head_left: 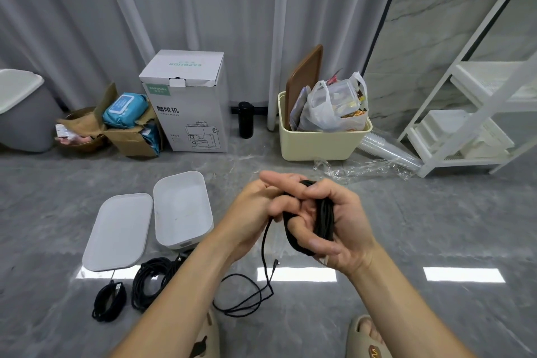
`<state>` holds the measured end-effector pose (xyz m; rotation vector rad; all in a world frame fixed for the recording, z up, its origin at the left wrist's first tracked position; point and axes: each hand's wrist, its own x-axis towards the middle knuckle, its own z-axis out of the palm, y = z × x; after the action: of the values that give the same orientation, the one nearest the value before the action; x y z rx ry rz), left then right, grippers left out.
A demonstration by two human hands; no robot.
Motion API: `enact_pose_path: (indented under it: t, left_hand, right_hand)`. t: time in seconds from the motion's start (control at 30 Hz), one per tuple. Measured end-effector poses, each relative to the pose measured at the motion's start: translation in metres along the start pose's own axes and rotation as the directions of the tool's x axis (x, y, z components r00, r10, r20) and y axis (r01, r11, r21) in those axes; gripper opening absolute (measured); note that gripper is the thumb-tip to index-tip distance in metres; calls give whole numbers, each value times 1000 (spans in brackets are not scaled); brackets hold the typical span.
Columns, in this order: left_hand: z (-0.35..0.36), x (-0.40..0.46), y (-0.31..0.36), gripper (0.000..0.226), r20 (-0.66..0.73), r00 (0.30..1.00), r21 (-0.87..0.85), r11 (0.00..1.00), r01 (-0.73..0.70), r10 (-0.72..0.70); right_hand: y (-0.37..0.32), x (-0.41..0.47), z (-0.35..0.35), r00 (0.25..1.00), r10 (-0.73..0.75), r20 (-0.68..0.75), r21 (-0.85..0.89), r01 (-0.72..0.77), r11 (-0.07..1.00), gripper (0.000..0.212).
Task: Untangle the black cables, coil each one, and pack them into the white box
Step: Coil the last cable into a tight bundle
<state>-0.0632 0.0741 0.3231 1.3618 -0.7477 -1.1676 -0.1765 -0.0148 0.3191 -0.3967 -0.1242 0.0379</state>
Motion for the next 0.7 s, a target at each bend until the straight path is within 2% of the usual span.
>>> enact_pose_path:
  t: [0.07, 0.2, 0.3, 0.4, 0.57, 0.7]
  left_hand:
    - [0, 1, -2, 27, -33, 999, 48, 998, 35, -33]
    - [4, 1, 1, 35, -24, 989, 10, 989, 149, -149]
    - [7, 2, 3, 42, -12, 977, -72, 974, 213, -215]
    - [6, 1, 3, 51, -6, 954, -102, 950, 296, -298]
    - [0, -2, 5, 58, -15, 932, -43, 931, 362, -363]
    - [1, -3, 5, 59, -51, 934, 57, 933, 356, -353]
  right_hand:
    - [-4, -1, 0, 997, -69, -21, 74, 70, 995, 58]
    - [-14, -8, -3, 950, -226, -215, -13, 228, 974, 56]
    - [-15, -8, 5, 856, -369, -361, -88, 363, 928, 56]
    - [-17, -5, 9, 760, -507, -407, -252, 440, 862, 50]
    - [-25, -6, 3, 656, -592, -468, -466, 386, 796, 49]
    - [-25, -8, -4, 616, -631, -471, -677, 207, 706, 51]
